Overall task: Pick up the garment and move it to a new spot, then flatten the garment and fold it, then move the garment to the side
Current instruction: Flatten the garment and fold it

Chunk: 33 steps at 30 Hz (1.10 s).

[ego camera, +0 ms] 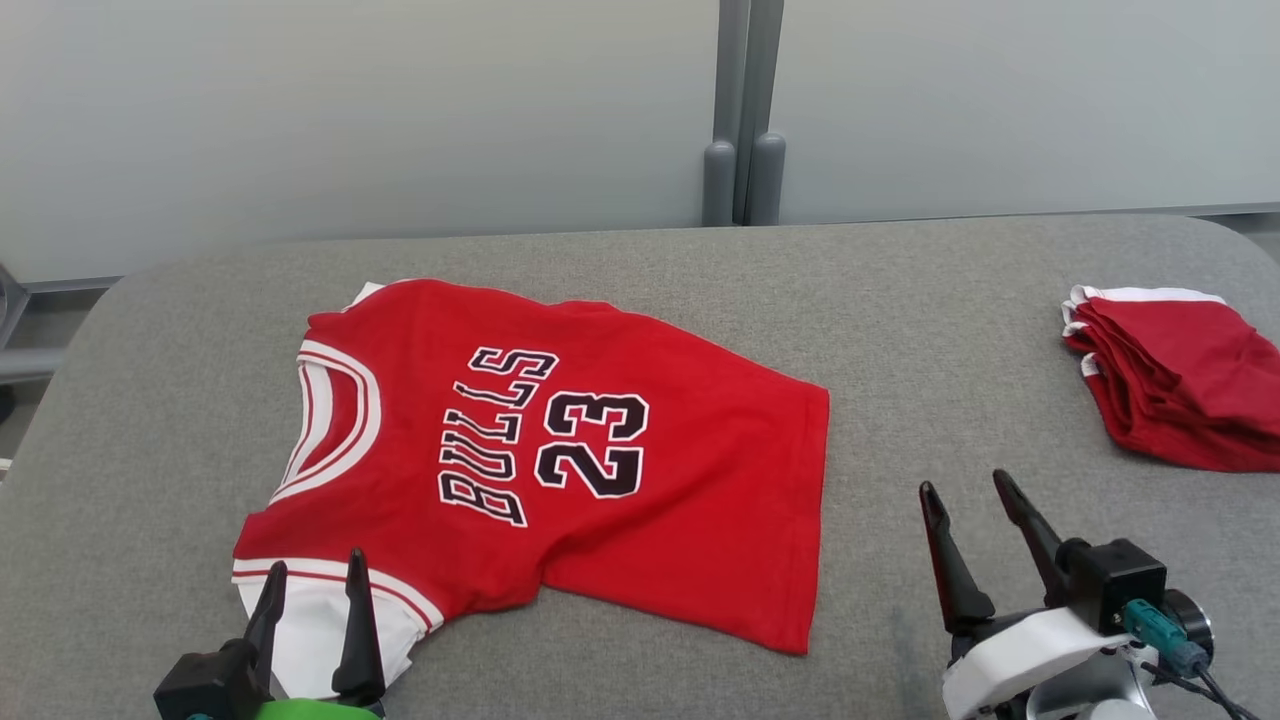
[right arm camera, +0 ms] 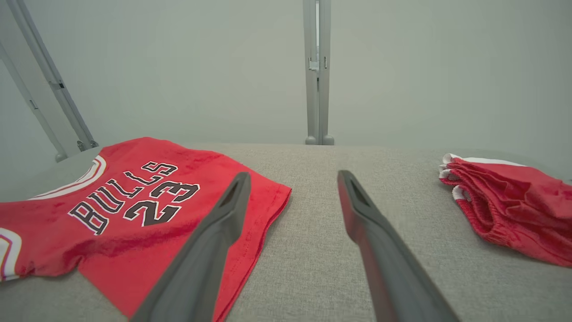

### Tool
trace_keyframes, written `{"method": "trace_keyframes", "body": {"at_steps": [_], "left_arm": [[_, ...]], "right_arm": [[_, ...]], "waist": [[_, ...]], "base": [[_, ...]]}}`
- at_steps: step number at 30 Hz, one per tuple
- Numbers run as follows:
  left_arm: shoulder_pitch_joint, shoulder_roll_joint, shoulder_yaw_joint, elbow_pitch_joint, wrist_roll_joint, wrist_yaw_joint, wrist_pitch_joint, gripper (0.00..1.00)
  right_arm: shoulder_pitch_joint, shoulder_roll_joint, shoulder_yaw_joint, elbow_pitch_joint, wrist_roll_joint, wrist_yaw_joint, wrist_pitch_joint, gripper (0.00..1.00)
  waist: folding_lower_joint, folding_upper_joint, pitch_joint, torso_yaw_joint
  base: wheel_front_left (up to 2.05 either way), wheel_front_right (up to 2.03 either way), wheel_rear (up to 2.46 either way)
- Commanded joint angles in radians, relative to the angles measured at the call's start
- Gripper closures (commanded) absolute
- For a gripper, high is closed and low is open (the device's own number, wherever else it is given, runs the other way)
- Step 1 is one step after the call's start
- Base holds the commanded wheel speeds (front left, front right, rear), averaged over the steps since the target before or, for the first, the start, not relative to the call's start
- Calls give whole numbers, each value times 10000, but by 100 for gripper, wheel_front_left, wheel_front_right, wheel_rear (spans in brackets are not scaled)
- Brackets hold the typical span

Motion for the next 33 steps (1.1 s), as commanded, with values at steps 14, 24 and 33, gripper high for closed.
{"method": "trace_keyframes", "body": {"at_steps": [14,24,33], "left_arm": [[-96,-129,-20,230,204,-225,-34,0],[-168,-143,-26,325,234,-335,-34,0],[-238,-94,-108,399,271,-342,-34,0]], "right_arm": [[541,-33,1795,2113,2197,-6,952,0],[-148,-31,2072,3343,2361,-6,818,0],[-754,-31,2418,4378,2795,-6,926,0]], "waist": [[0,53,170,398],[0,53,350,757],[0,53,439,1014]], "base": [[0,0,0],[0,0,0],[0,0,0]]}}
